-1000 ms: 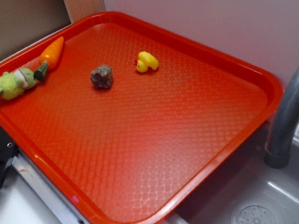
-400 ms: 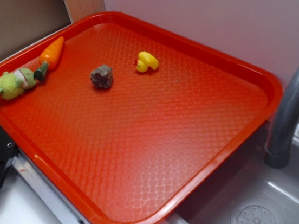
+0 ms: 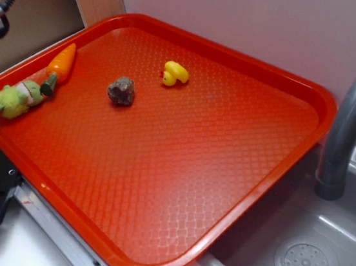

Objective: Grab the green animal.

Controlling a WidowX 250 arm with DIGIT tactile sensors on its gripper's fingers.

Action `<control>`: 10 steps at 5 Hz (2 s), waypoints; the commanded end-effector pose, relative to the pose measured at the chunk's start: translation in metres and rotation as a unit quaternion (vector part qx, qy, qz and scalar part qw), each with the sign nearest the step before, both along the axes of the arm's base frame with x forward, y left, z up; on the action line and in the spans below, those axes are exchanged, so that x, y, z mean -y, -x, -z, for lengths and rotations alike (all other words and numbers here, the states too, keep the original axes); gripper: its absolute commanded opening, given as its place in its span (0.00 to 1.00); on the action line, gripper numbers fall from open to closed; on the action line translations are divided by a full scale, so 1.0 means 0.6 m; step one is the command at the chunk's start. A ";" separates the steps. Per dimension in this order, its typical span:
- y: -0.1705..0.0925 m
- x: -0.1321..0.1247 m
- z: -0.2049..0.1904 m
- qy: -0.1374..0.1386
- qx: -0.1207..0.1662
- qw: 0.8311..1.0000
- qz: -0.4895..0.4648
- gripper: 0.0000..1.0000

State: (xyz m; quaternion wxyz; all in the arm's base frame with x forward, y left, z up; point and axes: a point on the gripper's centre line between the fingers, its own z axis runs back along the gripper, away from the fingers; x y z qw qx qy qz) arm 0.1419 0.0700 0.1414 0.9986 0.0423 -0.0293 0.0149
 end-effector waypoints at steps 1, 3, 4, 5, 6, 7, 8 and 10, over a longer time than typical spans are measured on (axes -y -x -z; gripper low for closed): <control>-0.008 -0.049 0.067 0.039 -0.018 0.999 -0.006 1.00; 0.000 -0.039 0.149 0.025 -0.075 0.997 0.010 1.00; 0.002 -0.029 0.171 0.011 -0.097 0.995 0.018 1.00; -0.002 -0.031 0.195 -0.002 -0.116 0.993 0.020 1.00; 0.000 -0.051 0.213 -0.025 -0.132 0.991 0.003 1.00; 0.003 -0.061 0.221 -0.031 -0.144 0.989 -0.008 1.00; 0.007 -0.051 0.202 -0.026 -0.139 0.990 0.008 0.00; -0.024 0.008 0.060 -0.036 -0.069 0.997 0.007 0.00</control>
